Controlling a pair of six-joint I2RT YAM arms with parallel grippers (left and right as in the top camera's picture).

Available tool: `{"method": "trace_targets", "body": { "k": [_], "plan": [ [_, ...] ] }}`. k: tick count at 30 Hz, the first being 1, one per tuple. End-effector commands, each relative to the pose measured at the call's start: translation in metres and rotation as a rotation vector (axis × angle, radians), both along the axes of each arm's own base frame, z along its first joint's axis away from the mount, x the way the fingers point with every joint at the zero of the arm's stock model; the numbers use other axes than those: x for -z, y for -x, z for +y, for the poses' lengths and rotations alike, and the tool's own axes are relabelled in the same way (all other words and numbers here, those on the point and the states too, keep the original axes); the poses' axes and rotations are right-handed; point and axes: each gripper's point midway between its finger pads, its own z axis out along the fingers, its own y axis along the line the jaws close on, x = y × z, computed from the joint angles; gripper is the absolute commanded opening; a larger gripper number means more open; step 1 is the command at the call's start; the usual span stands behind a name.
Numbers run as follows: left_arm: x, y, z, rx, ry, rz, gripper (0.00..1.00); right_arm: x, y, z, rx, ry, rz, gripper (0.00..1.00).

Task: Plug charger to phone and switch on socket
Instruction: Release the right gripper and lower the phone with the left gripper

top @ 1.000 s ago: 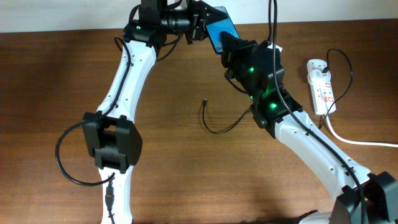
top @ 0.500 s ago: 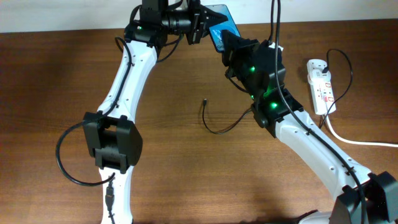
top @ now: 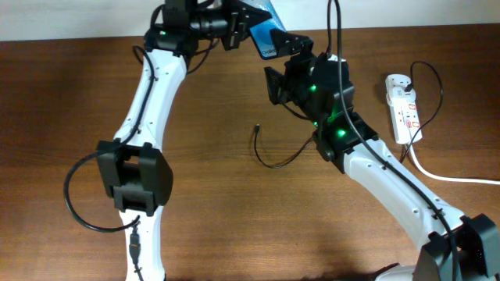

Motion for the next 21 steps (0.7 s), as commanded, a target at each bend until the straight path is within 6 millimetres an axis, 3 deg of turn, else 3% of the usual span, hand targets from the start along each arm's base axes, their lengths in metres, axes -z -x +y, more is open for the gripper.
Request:
{"method": "trace_targets", "body": {
  "k": [1, 6, 9, 14, 21],
  "plan": [
    [-0.019, 0.001, 0.028, -0.007, -0.008, -0.069, 0.0, -0.001, -0.007, -0.016, -0.023, 0.107, -0.068, 0.98],
    [-0.006, 0.001, 0.071, 0.004, -0.038, -0.08, 0.0, 0.007, -0.007, -0.029, -0.138, 0.295, -0.154, 0.98],
    [-0.007, 0.01, 0.086, 0.058, -0.027, -0.129, 0.0, 0.033, 0.002, -0.033, -0.242, 0.422, -0.132, 0.98],
    [-0.016, 0.037, 0.081, 0.216, 0.038, -0.254, 0.0, 0.087, 0.025, -0.041, -0.377, 0.633, -0.021, 0.98],
    [-0.001, 0.057, 0.078, 0.253, 0.051, -0.15, 0.0, 0.123, 0.05, -0.047, -0.498, 0.769, 0.059, 0.99]
  ]
}}
